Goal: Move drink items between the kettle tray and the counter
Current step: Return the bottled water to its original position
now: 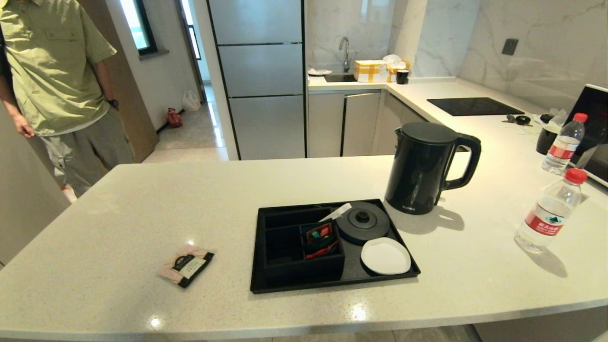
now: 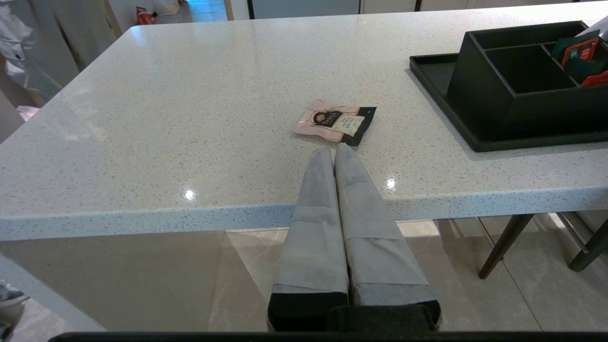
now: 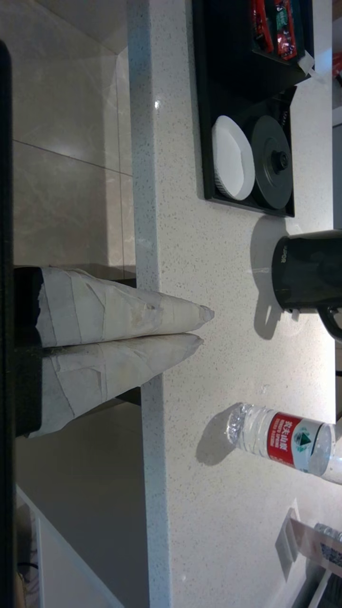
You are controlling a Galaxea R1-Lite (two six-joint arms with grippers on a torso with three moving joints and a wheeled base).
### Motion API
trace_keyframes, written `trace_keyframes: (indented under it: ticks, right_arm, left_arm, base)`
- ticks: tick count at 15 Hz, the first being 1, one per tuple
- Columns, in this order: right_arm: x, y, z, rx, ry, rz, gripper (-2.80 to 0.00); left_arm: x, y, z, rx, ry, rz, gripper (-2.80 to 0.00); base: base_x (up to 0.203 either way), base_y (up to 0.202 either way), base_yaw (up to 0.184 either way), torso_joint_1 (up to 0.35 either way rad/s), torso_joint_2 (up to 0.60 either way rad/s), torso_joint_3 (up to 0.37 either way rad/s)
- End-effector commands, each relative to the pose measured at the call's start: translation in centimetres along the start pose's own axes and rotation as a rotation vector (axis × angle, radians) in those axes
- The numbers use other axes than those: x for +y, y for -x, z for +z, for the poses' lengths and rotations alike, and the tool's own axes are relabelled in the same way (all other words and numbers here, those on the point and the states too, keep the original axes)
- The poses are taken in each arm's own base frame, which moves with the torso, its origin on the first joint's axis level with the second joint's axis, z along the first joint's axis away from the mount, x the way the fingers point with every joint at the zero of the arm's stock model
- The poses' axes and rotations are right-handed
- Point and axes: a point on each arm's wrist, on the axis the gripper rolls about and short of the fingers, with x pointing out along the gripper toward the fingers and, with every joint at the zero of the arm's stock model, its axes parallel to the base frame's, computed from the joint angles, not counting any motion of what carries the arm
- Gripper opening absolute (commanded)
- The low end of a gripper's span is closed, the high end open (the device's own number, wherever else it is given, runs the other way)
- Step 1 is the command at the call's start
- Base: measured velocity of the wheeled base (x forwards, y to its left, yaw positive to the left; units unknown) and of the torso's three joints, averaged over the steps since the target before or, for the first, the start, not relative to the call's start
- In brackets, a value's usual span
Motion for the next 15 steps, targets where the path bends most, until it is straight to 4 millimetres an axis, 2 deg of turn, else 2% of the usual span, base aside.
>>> trace_keyframes:
  ticks: [1,15]
  right_arm:
    - [0.0,-0.01,0.0,0.001,0.001,0.0,-2.8]
    - [0.0,-0.01,0.02,0.0,0.001,0.0,-2.8]
  left_arm:
    - [0.0,-0.02,0.05,0.003,0.0,0.001,-2.8]
    - [0.0,-0.01,-0.03,0.0,0.015,-0.001,-2.8]
  base:
    - [0.0,0.0,0.0,0.0,0.0,0.0]
    - [0.0,0.0,0.0,0.0,0.0,0.0]
